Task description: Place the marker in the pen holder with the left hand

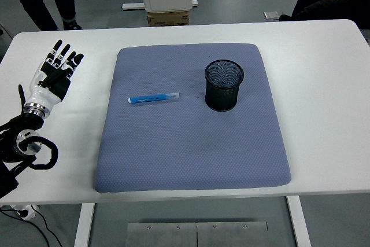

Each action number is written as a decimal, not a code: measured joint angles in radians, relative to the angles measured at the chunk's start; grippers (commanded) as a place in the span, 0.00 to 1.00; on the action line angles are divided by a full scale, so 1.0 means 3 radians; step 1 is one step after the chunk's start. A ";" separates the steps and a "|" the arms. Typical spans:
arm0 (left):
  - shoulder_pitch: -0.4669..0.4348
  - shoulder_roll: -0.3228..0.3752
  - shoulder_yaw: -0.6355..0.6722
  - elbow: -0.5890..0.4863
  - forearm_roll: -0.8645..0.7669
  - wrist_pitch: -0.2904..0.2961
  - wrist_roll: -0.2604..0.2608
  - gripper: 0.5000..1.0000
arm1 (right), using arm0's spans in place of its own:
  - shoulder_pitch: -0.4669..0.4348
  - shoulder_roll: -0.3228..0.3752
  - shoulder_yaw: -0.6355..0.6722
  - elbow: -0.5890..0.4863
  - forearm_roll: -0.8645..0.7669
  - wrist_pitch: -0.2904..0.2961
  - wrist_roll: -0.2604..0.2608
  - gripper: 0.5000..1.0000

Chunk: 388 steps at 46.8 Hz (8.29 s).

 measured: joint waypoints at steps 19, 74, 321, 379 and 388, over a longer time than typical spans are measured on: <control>0.0003 0.0001 -0.0014 0.0006 0.0010 -0.0004 -0.0010 1.00 | 0.0000 0.0000 0.0000 0.0000 0.0000 -0.0001 0.0000 1.00; 0.0091 -0.0052 -0.0256 0.0061 0.0029 -0.0224 -0.0010 1.00 | 0.0000 0.0000 0.0000 0.0000 0.0000 0.0001 0.0000 1.00; -0.2073 -0.0424 0.2444 -0.0061 0.3988 -0.0276 0.0783 0.22 | 0.0000 0.0000 0.0000 0.0000 0.0000 0.0000 0.0000 1.00; -0.2072 -0.0440 0.2436 -0.0055 0.3959 -0.0194 0.0774 0.00 | 0.0000 0.0000 0.0000 0.0000 0.0000 0.0000 0.0000 1.00; -0.2078 -0.0434 0.2423 -0.0055 0.3917 -0.0147 0.0772 0.00 | 0.0000 0.0000 0.0000 0.0000 0.0000 -0.0001 0.0000 1.00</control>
